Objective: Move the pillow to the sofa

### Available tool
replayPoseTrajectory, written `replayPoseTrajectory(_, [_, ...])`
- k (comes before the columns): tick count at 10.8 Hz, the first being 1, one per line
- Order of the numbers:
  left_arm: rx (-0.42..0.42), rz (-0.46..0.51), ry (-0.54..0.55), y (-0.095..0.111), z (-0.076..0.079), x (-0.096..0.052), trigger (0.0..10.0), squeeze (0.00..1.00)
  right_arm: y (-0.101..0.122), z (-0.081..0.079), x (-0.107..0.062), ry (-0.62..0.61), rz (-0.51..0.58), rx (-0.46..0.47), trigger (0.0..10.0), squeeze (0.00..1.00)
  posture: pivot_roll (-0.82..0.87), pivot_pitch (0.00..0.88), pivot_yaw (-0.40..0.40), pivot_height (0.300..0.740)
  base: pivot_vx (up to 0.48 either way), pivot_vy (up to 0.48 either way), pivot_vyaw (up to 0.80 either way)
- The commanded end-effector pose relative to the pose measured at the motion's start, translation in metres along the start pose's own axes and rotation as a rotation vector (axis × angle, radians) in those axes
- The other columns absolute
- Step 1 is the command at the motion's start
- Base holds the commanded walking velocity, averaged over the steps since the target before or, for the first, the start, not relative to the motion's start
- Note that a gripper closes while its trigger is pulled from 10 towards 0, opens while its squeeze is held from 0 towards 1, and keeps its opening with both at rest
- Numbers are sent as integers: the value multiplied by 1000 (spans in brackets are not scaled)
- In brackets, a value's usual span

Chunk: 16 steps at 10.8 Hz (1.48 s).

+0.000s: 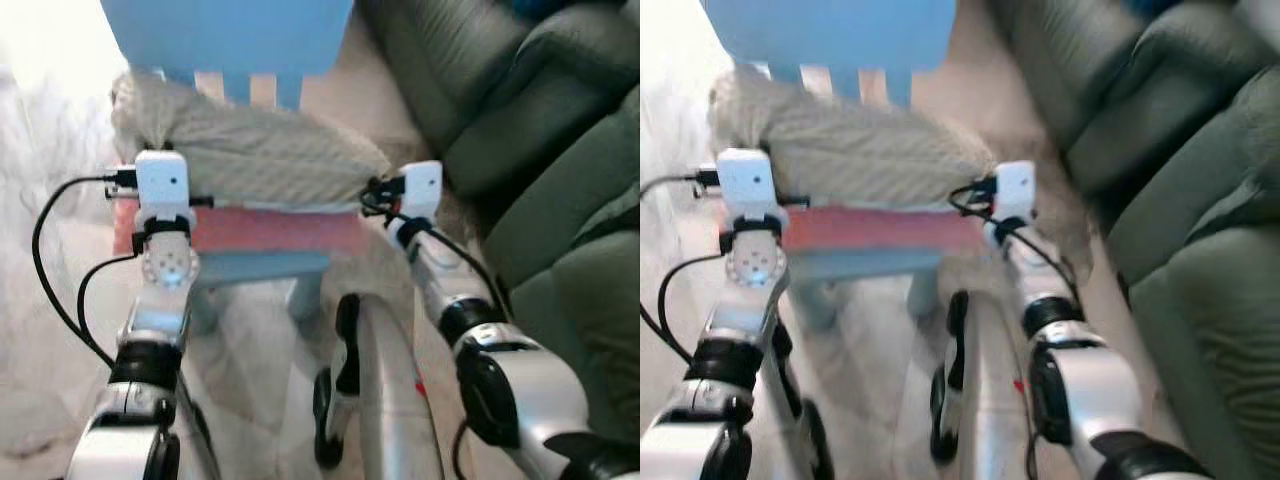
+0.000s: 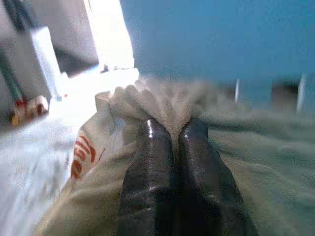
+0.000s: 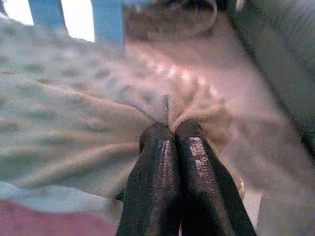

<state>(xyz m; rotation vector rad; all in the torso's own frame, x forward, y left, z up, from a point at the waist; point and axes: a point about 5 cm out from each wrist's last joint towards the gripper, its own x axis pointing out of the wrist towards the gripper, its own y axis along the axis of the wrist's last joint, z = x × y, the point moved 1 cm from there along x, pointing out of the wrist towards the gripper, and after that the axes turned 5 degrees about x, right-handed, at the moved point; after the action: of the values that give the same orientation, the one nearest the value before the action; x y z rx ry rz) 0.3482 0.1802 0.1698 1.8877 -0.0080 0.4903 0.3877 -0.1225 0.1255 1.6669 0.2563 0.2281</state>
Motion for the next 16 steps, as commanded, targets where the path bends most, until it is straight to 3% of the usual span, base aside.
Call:
replayPoseTrajectory(1, [-8,55,13,12,-1,0,0,0,-2,6,-5,16,5,-38,0,0,41,0,-170,460,0,0,0])
replayPoseTrajectory(2, [-17,88,11,22,-3,-4,0,0,-7,6,-11,60,5,-87,0,0,45,0,-163,460,0,0,0])
replayPoseTrajectory(4, [-10,100,-29,26,-5,-17,0,0,-13,7,-22,66,34,-87,0,0,47,0,-145,460,0,0,0])
replayPoseTrajectory(6, [20,53,-128,12,-4,-48,0,0,-23,10,-47,-18,86,-34,0,0,52,0,-111,460,0,0,0])
replayPoseTrajectory(7, [36,23,-218,8,-1,-69,0,0,-27,6,-71,-58,110,-36,0,0,52,0,-87,460,0,0,0])
replayPoseTrajectory(10, [93,29,-322,10,3,-93,0,0,-44,11,-112,-189,89,-21,0,0,52,0,-20,460,0,0,0])
replayPoseTrajectory(11, [112,29,-352,11,7,-98,0,0,-41,9,-117,-183,87,7,0,0,47,0,-11,460,0,0,0])
replayPoseTrajectory(12, [103,4,-375,8,12,-100,0,0,-41,10,-116,-200,84,42,10000,0,40,0,1,460,0,0,0])
replayPoseTrajectory(13, [120,-19,-412,3,20,-99,9059,0,-42,10,-113,-205,78,53,10000,0,39,0,7,474,0,0,0])
replayPoseTrajectory(14, [112,-34,-409,2,23,-94,10000,0,-42,10,-110,-209,71,63,10000,0,37,0,6,493,0,0,0])
replayPoseTrajectory(16, [124,-110,-424,-13,32,-95,10000,0,-44,6,-105,-193,57,90,10000,0,42,0,-13,527,0,0,0])
